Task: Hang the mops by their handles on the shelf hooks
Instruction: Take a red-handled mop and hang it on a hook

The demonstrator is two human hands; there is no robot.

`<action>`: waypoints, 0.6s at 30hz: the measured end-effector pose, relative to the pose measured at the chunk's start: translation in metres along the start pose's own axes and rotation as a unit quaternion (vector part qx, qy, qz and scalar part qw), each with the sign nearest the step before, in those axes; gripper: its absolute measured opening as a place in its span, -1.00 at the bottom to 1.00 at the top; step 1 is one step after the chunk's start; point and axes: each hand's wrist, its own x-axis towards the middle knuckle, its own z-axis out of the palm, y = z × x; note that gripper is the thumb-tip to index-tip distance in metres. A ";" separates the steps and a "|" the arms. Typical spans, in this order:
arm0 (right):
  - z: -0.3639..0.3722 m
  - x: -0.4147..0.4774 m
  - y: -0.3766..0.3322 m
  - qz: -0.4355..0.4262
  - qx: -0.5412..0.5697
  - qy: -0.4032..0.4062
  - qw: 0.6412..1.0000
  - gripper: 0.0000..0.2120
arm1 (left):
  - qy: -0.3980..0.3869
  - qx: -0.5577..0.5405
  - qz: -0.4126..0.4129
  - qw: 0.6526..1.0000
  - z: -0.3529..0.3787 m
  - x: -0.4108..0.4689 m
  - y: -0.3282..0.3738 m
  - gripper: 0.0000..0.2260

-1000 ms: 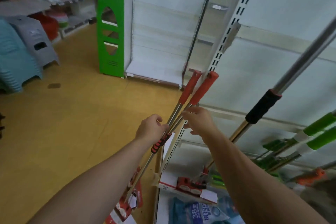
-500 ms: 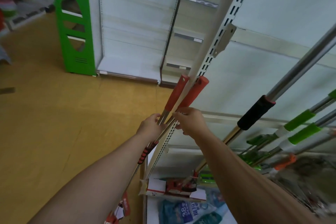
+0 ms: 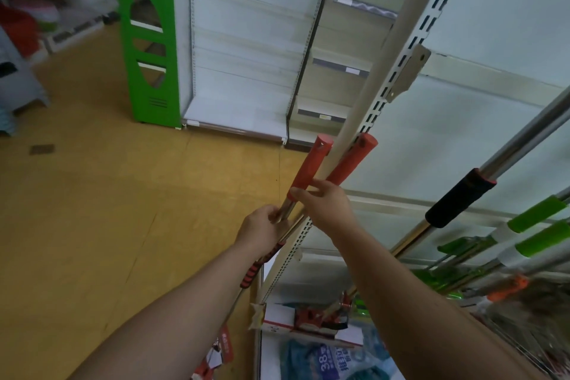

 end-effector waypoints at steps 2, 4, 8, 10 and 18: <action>0.005 -0.005 0.000 -0.008 0.016 -0.002 1.000 -0.64 | 0.008 0.000 0.005 1.000 -0.001 -0.011 -0.005 -0.84; 0.011 -0.011 -0.001 -0.014 0.023 -0.008 1.000 -0.70 | 0.023 0.003 0.008 1.000 -0.002 -0.021 -0.013 -0.86; 0.021 -0.024 -0.003 -0.040 0.030 -0.025 0.998 -0.84 | 0.046 -0.013 0.012 0.999 -0.007 -0.043 -0.026 -0.94; 0.022 -0.033 -0.005 -0.047 0.037 -0.036 0.998 -0.78 | 0.059 -0.022 0.020 0.998 -0.009 -0.054 -0.033 -0.94; 0.038 -0.072 -0.011 -0.085 0.051 -0.088 0.991 -0.71 | 0.125 -0.059 0.030 0.990 -0.020 -0.103 -0.048 -0.92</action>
